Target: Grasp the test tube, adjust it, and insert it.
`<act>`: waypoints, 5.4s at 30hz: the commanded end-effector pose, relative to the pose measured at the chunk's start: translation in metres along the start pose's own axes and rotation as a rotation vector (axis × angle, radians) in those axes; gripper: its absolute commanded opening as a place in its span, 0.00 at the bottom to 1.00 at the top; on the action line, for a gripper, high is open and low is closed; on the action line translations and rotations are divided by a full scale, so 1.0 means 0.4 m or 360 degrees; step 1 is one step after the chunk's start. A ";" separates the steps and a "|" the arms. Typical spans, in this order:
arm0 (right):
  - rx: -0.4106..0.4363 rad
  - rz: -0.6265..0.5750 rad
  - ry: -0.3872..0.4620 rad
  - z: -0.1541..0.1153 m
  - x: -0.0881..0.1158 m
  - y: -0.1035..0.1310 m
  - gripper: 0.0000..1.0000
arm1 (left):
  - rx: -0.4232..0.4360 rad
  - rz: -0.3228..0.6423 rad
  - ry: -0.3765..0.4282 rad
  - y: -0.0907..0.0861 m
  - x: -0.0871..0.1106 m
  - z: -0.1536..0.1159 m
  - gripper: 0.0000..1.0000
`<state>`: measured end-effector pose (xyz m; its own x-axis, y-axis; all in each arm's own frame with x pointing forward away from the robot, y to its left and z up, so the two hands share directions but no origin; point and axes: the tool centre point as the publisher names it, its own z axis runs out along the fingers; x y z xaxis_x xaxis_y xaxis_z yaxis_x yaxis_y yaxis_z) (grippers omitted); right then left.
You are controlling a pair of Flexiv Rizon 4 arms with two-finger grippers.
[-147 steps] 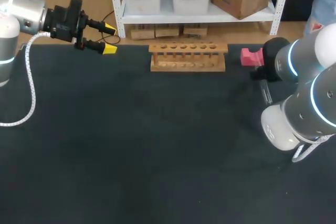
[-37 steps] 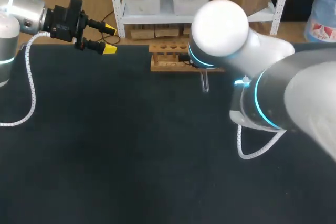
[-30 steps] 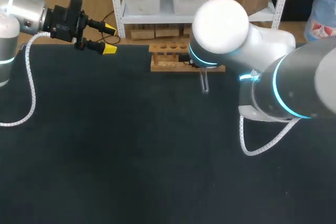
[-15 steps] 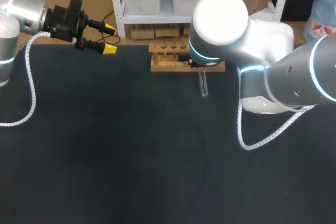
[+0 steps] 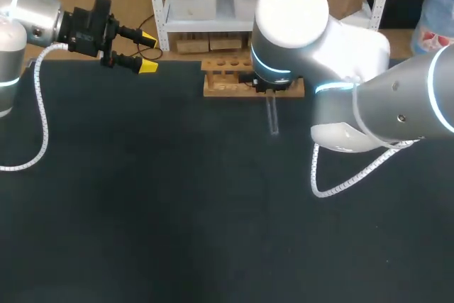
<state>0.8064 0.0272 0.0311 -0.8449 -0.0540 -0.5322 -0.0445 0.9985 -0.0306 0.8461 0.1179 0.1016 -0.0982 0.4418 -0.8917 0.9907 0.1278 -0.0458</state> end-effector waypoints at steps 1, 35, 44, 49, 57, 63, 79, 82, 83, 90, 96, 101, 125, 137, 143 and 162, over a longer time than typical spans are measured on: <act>0.0005 -0.0002 0.0016 0.001 -0.004 0.000 0.00 | 0.0001 0.0001 0.0001 0.001 0.001 0.000 1.00; -0.0149 0.0176 -0.0291 -0.167 -0.067 -0.064 0.00 | 0.0001 0.0001 0.0001 0.001 0.001 0.000 1.00; -0.0222 0.0115 -0.0653 -0.253 -0.154 -0.070 0.00 | 0.0001 0.0001 0.0001 0.001 0.001 0.000 1.00; -0.0129 0.0132 -0.0787 -0.268 -0.195 -0.063 0.00 | 0.0001 0.0001 0.0001 0.001 0.001 0.000 1.00; -0.0074 0.0248 -0.0978 -0.280 -0.244 -0.047 0.00 | 0.0001 0.0001 0.0001 0.001 0.001 0.000 1.00; -0.0051 0.0296 -0.1075 -0.294 -0.276 -0.048 0.00 | 0.0001 0.0001 0.0001 0.001 0.001 0.000 1.00; -0.0063 0.0360 -0.1364 -0.295 -0.342 -0.064 0.00 | 0.0001 0.0001 0.0001 0.001 0.001 0.000 1.00; -0.0084 0.0380 -0.1392 -0.281 -0.347 -0.061 0.00 | 0.0001 0.0001 0.0001 0.001 0.001 0.000 1.00; -0.0086 0.0387 -0.1401 -0.276 -0.348 -0.060 0.00 | 0.0001 0.0001 0.0001 0.001 0.001 0.000 1.00; -0.0066 0.0373 -0.1444 -0.248 -0.362 -0.062 0.00 | 0.0001 0.0001 0.0001 0.001 0.001 0.000 1.00; -0.0052 0.0322 -0.1456 -0.237 -0.372 -0.057 0.00 | 0.0001 0.0001 0.0001 0.001 0.001 0.000 1.00; -0.0054 0.0314 -0.1427 -0.219 -0.367 -0.058 0.00 | 0.0001 0.0001 0.0001 0.001 0.001 0.000 1.00; -0.0003 0.0284 -0.1491 -0.165 -0.376 -0.078 0.00 | 0.0001 0.0001 0.0001 0.001 0.001 0.000 1.00; 0.0039 0.0260 -0.1509 -0.150 -0.363 -0.076 0.00 | 0.0001 0.0001 0.0001 0.001 0.001 0.000 1.00; 0.0052 0.0264 -0.1523 -0.144 -0.361 -0.079 0.00 | 0.0001 0.0001 0.0001 0.001 0.001 0.000 1.00; 0.0061 0.0282 -0.1501 -0.105 -0.347 -0.088 0.00 | 0.0001 0.0001 0.0001 0.001 0.001 0.000 1.00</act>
<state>0.9010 -0.0002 0.1438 -0.0616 0.1005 -0.9930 0.0747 0.9926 0.0958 0.8461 0.1179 0.1016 -0.0982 0.4418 -0.8917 0.9907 0.1278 -0.0458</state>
